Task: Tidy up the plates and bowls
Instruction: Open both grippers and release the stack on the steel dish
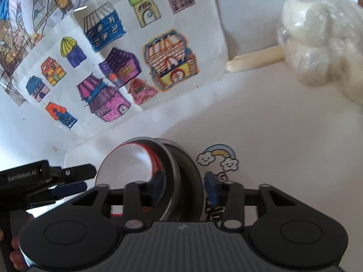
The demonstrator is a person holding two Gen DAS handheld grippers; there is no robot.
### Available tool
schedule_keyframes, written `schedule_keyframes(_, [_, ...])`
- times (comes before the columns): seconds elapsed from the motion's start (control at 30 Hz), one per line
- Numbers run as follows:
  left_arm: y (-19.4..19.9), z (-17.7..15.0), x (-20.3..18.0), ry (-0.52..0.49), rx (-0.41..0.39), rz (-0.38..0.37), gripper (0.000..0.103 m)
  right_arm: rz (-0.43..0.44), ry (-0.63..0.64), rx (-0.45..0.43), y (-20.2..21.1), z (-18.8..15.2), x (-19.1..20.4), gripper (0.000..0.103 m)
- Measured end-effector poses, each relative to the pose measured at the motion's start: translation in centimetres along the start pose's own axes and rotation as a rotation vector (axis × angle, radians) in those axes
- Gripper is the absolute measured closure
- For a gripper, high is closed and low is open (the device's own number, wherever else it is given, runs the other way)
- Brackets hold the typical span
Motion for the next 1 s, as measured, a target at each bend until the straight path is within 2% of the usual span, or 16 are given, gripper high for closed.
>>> schedule_keyframes(0.23, [1.5,-0.8,-0.4,-0.014,-0.035,0.001,0.022,0.026,-0.038,-0.038,1.9,-0.4,-0.5,0.034])
schedule_keyframes(0.33, [2.3,-1.5,-0.4,-0.016,-0.053,0.017,0.012,0.030,-0.035,-0.062,3.0,-0.8,-0.4,0.026])
schedule_keyframes(0.37, [2.4,-1.7,-0.4,-0.017,-0.060,0.027,0.008,0.032,-0.034,-0.071,3.3,-1.0,-0.3,0.020])
schedule_keyframes(0.4, [2.6,-2.0,-0.4,-0.019,-0.069,0.039,0.007,0.031,-0.034,-0.083,3.7,-1.2,-0.3,0.014])
schedule_keyframes(0.5, [3.3,-3.0,-0.4,-0.035,-0.085,0.062,0.004,0.031,-0.031,-0.112,4.7,-1.9,-0.2,0.007])
schedule_keyframes(0.67, [4.5,-4.8,-0.5,-0.056,-0.114,0.074,0.004,0.038,-0.040,-0.131,6.0,-3.7,-0.2,0.000])
schedule_keyframes(0.87, [5.9,-7.2,-0.7,-0.107,-0.170,0.104,0.004,0.034,-0.029,-0.181,7.9,-6.2,-0.2,0.000])
schedule_keyframes(1.0, [7.0,-9.0,-0.9,-0.156,-0.242,0.140,0.003,0.014,-0.010,-0.211,8.9,-8.0,-0.3,0.000])
Point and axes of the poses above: each gripper's, at about its wrist camera, not at the fingertips, and y roughly against the way its jaws point, x to its left, z to its top, the point moved 10 cm from there along -y, roughly the way its jaws point, and after that the axes turned 10 degrees about x, right-handed, at the moved point
